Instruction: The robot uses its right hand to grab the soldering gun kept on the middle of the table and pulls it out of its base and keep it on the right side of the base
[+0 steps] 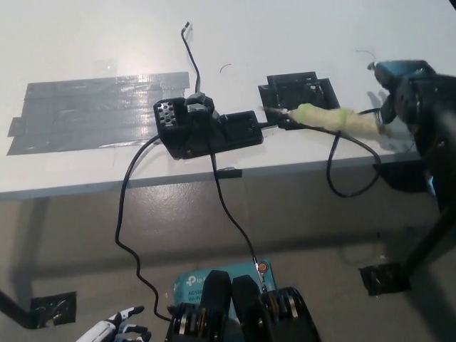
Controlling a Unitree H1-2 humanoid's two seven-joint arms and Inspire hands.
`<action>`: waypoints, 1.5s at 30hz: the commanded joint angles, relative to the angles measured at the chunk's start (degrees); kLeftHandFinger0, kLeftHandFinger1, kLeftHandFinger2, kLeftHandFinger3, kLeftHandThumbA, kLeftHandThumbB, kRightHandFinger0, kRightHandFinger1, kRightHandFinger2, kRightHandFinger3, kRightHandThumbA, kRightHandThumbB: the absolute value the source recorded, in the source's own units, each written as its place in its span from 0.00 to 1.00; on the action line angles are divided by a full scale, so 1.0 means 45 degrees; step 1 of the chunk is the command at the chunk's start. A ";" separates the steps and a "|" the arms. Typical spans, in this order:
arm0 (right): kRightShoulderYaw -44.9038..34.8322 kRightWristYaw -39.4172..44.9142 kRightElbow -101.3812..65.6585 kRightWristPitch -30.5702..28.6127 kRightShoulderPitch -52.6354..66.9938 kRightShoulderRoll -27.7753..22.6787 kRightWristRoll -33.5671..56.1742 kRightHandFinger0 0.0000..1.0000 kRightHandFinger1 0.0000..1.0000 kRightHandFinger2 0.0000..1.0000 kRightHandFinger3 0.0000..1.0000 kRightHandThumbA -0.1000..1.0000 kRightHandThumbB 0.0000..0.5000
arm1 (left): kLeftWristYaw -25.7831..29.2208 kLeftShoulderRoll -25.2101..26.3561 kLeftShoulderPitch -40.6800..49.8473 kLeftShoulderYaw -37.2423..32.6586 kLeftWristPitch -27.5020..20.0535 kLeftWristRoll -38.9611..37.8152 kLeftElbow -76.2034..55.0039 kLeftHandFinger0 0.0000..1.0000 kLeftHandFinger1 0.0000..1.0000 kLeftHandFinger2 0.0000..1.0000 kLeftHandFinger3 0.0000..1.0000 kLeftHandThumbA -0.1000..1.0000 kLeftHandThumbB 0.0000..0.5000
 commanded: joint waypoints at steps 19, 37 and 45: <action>-1.0561 0.1065 -1.2791 0.0222 0.9352 -0.0919 0.6848 1.00 1.00 1.00 1.00 0.49 0.73 | -0.0224 -0.0047 0.0299 0.0360 0.0161 0.0026 0.0057 0.67 0.76 0.84 1.00 0.64 0.50; -1.1556 -0.2677 -0.9423 -0.3166 1.4738 0.3587 0.8743 1.00 1.00 1.00 1.00 0.32 0.35 | -0.0173 -0.0089 0.0638 0.1208 0.0161 -0.0362 -0.0098 0.61 0.74 0.80 0.95 0.61 0.46; -0.9948 -0.3099 -0.9079 -0.4435 1.4939 0.2363 0.8224 1.00 1.00 1.00 1.00 0.31 0.37 | -0.0184 0.0007 0.0759 0.1571 0.0161 -0.0674 -0.0134 0.62 0.73 0.77 0.92 0.62 0.50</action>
